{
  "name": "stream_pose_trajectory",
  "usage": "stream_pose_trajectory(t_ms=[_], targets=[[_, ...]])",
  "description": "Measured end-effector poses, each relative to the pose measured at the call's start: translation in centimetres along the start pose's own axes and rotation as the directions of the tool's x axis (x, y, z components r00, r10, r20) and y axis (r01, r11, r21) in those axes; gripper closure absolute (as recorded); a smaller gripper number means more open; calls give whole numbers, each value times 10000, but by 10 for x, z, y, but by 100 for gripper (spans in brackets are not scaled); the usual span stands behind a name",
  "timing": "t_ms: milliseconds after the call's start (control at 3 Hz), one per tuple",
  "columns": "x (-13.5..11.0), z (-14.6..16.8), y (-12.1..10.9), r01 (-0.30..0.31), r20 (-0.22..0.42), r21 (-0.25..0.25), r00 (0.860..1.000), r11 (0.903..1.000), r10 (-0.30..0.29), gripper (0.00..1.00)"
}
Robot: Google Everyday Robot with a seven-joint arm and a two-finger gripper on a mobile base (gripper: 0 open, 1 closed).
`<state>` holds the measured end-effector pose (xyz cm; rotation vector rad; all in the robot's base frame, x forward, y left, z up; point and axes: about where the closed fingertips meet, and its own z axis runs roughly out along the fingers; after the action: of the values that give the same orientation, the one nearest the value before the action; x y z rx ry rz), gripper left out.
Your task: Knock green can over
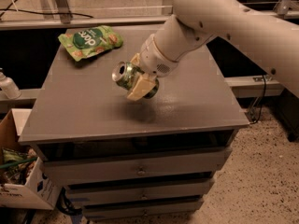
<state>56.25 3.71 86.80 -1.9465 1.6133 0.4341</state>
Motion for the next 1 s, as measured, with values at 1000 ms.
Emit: stream_pose_trajectory(t_ms=[1000], targets=[[21,24,-15,100,-1812,-477,9833,9988,-185,100]])
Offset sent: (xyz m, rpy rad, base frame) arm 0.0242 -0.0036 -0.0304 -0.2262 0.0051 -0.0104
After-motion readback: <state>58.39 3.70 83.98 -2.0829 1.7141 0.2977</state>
